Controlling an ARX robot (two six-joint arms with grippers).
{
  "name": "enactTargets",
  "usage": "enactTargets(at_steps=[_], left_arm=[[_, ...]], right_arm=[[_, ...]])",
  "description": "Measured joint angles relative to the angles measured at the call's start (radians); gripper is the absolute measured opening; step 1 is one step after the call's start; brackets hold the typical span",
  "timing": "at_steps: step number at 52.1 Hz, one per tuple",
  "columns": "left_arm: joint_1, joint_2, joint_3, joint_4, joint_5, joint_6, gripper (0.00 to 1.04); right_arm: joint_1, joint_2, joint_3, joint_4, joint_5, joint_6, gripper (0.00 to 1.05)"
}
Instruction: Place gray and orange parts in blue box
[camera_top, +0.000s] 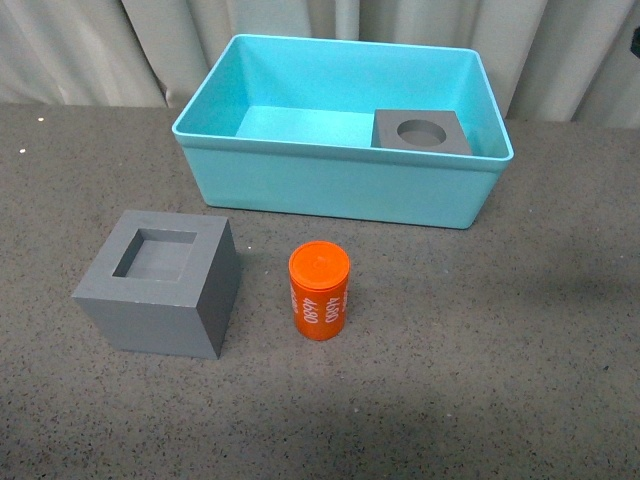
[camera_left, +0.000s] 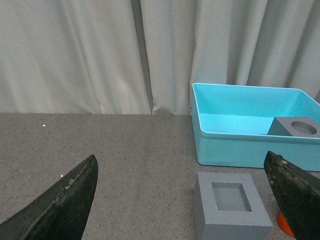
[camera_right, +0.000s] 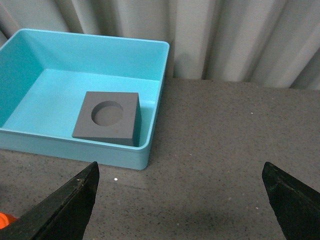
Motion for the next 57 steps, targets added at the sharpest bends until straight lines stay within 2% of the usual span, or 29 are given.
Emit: enactTargets(at_steps=[5, 9, 12, 14, 23, 33, 40, 57], left_arm=[[-0.001, 0.001, 0.001, -0.002, -0.001, 0.000, 0.98], [-0.051, 0.100, 0.054, -0.121, -0.191, -0.043, 0.98], [-0.070, 0.226, 0.077, -0.097, -0.290, -0.052, 0.98], [-0.071, 0.298, 0.087, -0.056, -0.305, -0.057, 0.98], [-0.069, 0.613, 0.173, 0.130, -0.240, -0.108, 0.98], [-0.084, 0.965, 0.287, 0.231, -0.073, -0.154, 0.98], [-0.100, 1.199, 0.383, 0.224, -0.004, -0.146, 0.98], [-0.121, 1.492, 0.547, 0.177, 0.041, -0.101, 0.98]], right_arm=[[-0.005, -0.008, -0.008, 0.000, 0.005, -0.011, 0.95], [-0.006, -0.008, -0.008, 0.000, 0.004, -0.013, 0.95], [-0.006, -0.009, -0.010, 0.000, 0.005, -0.015, 0.95], [-0.006, -0.010, -0.010, 0.000, 0.005, -0.016, 0.95], [-0.006, -0.010, -0.011, 0.000, 0.004, -0.019, 0.95], [-0.006, -0.010, -0.011, 0.000, 0.005, -0.019, 0.95], [-0.006, -0.010, -0.011, 0.000, 0.004, -0.020, 0.95], [-0.006, -0.010, -0.011, 0.000, 0.004, -0.020, 0.95]])
